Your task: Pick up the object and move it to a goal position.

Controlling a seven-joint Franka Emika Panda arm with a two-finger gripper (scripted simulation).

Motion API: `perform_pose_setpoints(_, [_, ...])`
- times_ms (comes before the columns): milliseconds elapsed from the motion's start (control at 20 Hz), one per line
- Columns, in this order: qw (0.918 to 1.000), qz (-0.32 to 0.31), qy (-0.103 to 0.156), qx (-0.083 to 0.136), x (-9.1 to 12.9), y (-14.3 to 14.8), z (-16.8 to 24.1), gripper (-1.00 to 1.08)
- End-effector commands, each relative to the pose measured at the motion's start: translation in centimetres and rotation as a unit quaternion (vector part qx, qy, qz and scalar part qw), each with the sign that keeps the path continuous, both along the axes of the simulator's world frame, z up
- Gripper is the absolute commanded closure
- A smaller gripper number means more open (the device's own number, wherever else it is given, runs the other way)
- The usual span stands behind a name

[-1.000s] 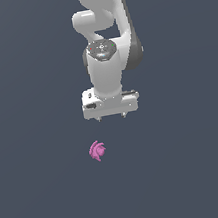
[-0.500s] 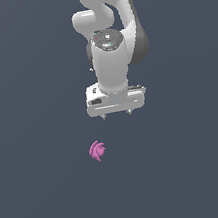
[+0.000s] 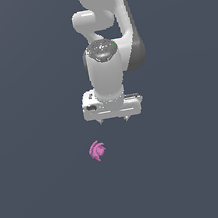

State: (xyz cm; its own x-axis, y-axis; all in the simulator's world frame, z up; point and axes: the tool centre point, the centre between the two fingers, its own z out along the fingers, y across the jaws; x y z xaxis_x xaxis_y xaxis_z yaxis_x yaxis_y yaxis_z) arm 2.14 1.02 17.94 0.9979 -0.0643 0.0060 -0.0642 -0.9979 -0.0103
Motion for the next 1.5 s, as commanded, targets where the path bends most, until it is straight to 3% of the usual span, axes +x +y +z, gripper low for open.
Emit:
perform_pose_setpoints(0, [0.9997, -0.025, 0.001, 0.001, 0.7, -0.9, -0.8, -0.92])
perform_pose_setpoints(250, [0.9955, -0.094, 0.003, 0.001, 2.5, -3.6, -3.2, -0.92])
perform_pose_setpoints(700, [0.9787, -0.205, 0.004, -0.002, 4.8, -8.2, -7.5, -0.92])
perform_pose_setpoints(1000, [0.9723, -0.234, 0.004, -0.004, 5.3, -9.4, -8.7, -0.92])
perform_pose_setpoints(1450, [0.9723, -0.234, 0.005, -0.004, 5.2, -9.5, -10.1, -0.92])
